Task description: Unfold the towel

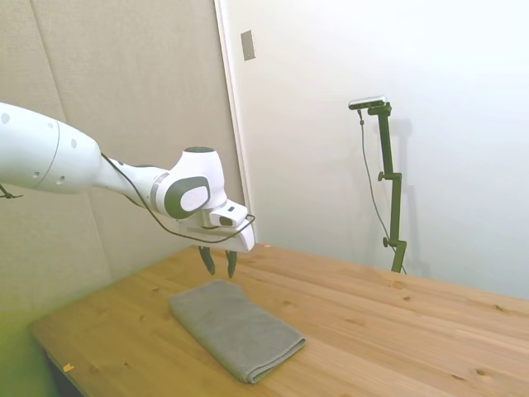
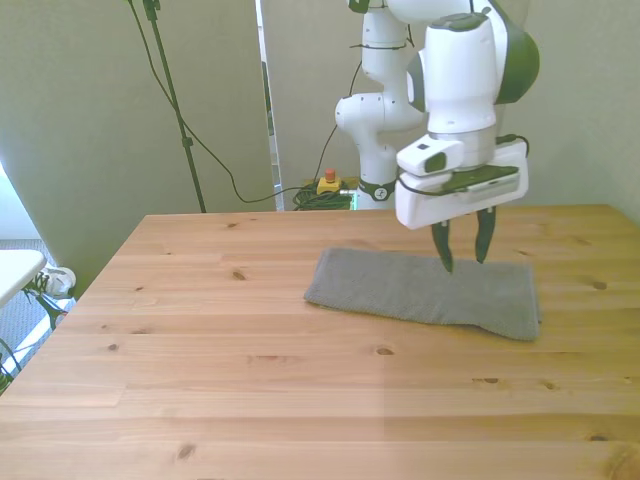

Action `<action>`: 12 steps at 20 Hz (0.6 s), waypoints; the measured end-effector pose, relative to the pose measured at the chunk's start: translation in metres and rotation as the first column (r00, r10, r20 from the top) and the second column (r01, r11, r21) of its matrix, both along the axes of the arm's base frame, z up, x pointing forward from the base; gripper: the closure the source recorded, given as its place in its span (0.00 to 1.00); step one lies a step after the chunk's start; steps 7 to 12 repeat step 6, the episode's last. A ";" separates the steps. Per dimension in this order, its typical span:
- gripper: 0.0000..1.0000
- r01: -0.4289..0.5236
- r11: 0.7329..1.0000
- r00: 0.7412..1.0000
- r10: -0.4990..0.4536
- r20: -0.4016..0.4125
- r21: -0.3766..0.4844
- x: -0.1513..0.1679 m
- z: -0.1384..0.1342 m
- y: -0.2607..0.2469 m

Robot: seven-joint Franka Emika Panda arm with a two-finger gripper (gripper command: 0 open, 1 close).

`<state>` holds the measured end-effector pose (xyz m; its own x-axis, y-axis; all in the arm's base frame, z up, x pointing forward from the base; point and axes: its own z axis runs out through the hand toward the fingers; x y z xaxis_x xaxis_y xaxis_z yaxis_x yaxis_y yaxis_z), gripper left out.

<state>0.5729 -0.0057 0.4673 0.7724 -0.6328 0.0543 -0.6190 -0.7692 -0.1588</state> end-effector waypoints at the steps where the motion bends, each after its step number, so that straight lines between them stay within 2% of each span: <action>1: 0.00 0.055 0.998 0.998 -0.055 -0.013 -0.014 -0.012 0.013 -0.003; 4: 0.00 0.169 0.983 0.983 -0.173 -0.060 -0.068 -0.065 0.024 0.017; 6: 0.00 0.165 0.983 0.982 -0.172 -0.083 -0.086 -0.102 0.013 0.045; 12: 0.00 0.165 0.983 0.982 -0.172 -0.083 -0.086 -0.102 0.013 0.045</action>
